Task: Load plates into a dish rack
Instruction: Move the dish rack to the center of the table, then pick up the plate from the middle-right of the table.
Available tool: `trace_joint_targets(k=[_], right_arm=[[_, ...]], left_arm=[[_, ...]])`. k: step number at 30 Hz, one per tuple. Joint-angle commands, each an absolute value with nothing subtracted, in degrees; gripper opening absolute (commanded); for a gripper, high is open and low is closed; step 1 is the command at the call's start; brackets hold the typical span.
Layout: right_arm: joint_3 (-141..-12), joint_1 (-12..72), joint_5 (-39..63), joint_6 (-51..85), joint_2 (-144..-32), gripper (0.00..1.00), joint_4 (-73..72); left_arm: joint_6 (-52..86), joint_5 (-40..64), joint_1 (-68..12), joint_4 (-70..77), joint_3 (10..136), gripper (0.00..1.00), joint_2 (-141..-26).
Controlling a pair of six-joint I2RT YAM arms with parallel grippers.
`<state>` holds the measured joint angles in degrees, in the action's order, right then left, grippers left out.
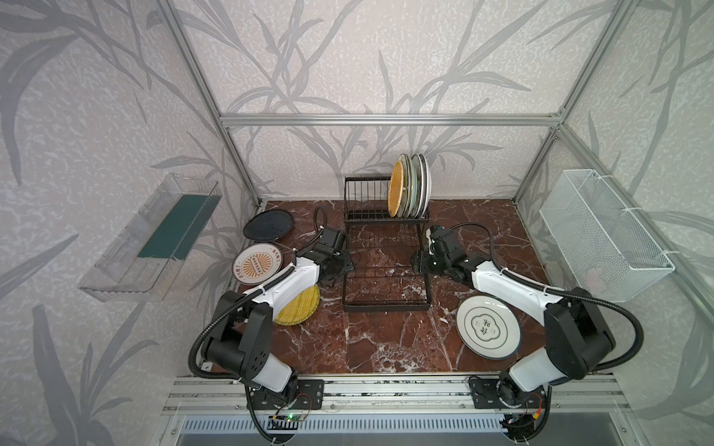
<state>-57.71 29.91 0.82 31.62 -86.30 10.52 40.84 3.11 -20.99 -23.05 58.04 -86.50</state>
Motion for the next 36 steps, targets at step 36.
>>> trace_joint_targets(k=[36], right_arm=[[-27.96,-14.07,-2.03,51.86,-43.62,0.99,49.16]], left_arm=[[27.20,18.21,-17.05,-28.28,52.12,0.96,-60.19]])
